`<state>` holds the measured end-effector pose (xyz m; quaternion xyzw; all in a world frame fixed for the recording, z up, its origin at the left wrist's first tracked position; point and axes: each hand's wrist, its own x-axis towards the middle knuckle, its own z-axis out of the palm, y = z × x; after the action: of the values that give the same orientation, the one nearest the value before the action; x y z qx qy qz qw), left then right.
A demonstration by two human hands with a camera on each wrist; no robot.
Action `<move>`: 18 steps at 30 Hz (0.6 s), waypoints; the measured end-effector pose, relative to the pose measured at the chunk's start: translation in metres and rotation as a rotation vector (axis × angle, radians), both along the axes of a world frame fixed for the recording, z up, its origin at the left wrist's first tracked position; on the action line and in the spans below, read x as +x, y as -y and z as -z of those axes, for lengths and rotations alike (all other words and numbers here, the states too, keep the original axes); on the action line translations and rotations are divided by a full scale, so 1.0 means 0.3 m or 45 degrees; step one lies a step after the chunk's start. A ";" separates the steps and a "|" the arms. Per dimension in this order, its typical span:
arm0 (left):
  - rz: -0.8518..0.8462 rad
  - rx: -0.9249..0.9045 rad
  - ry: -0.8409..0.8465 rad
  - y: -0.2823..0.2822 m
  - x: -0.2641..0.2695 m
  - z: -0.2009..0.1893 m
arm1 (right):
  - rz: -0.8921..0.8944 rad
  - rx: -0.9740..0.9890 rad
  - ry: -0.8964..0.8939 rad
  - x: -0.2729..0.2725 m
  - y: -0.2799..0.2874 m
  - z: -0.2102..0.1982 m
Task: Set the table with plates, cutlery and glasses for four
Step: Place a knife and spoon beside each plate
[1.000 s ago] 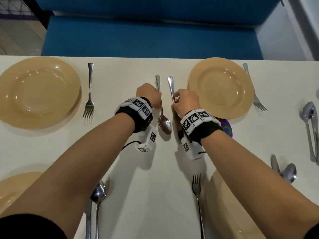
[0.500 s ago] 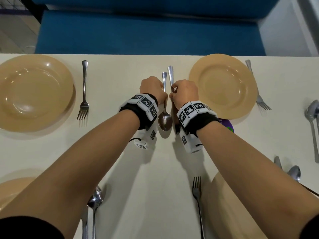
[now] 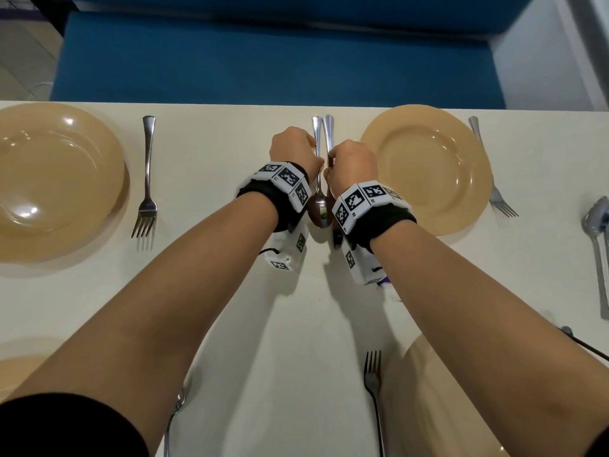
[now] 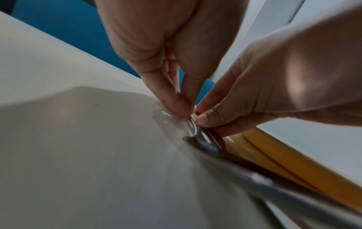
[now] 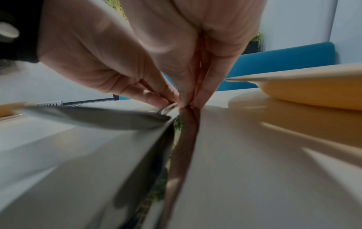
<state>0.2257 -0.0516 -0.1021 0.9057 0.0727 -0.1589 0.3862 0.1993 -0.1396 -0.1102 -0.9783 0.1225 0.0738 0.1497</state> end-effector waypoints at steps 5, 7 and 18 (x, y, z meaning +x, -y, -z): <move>-0.015 -0.031 0.006 0.008 -0.002 0.007 | -0.025 -0.039 0.007 0.005 0.003 -0.001; -0.014 -0.031 0.005 0.008 -0.005 0.005 | -0.040 -0.045 0.008 0.001 0.005 -0.002; -0.002 -0.052 0.009 0.021 -0.006 0.007 | -0.070 -0.044 0.016 -0.013 0.015 -0.007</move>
<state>0.2240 -0.0580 -0.1043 0.8981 0.0688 -0.1569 0.4051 0.1955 -0.1440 -0.1082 -0.9842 0.0960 0.0698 0.1315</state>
